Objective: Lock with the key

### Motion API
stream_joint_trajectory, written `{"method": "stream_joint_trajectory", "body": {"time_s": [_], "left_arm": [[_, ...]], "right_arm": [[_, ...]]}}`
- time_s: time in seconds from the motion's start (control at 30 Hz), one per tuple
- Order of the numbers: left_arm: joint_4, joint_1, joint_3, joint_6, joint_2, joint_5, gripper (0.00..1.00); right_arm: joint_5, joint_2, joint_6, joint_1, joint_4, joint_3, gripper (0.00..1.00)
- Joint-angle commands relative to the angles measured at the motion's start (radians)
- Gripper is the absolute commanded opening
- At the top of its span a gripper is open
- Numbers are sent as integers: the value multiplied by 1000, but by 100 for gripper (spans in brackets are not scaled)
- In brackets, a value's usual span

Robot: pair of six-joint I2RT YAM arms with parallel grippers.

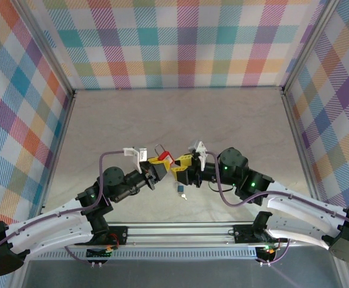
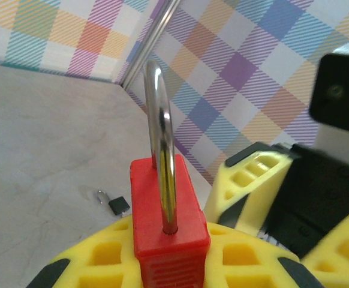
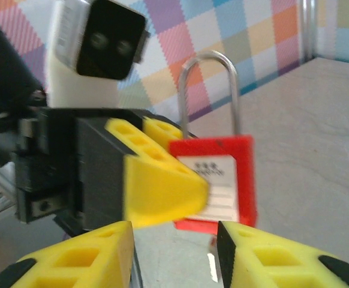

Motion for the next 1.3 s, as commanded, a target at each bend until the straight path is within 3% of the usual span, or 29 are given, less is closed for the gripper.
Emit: {"method": "stream_joint_trajectory", "body": {"time_s": [0.0, 0.23, 0.33, 0.4, 0.63, 0.77, 0.87, 0.9, 1.1, 1.27], "left_arm": [[34, 7, 48, 26, 13, -13, 0], [4, 7, 65, 38, 18, 2, 0], [4, 7, 61, 36, 13, 9, 0], [3, 7, 61, 35, 14, 16, 0], [-4, 7, 64, 33, 10, 20, 0], [-2, 7, 64, 32, 9, 23, 0], [1, 7, 59, 30, 6, 31, 0], [6, 7, 54, 32, 3, 37, 0], [86, 7, 5, 34, -41, 74, 0], [134, 7, -35, 27, -69, 107, 0]], "right_arm": [[34, 18, 16, 2, 16, -18, 41], [10, 52, 21, 1, 25, -8, 27], [26, 64, 21, 1, 22, 3, 26], [19, 73, 17, 1, 27, 12, 19], [-15, 114, 28, 1, 25, 36, 25], [-19, 107, 31, 1, 32, 37, 17], [7, 100, 28, 1, 23, 36, 1], [11, 99, 30, 1, 25, 32, 0], [-76, 80, 50, 0, 73, 13, 0], [-223, 31, 119, -48, 213, -38, 0]]}}
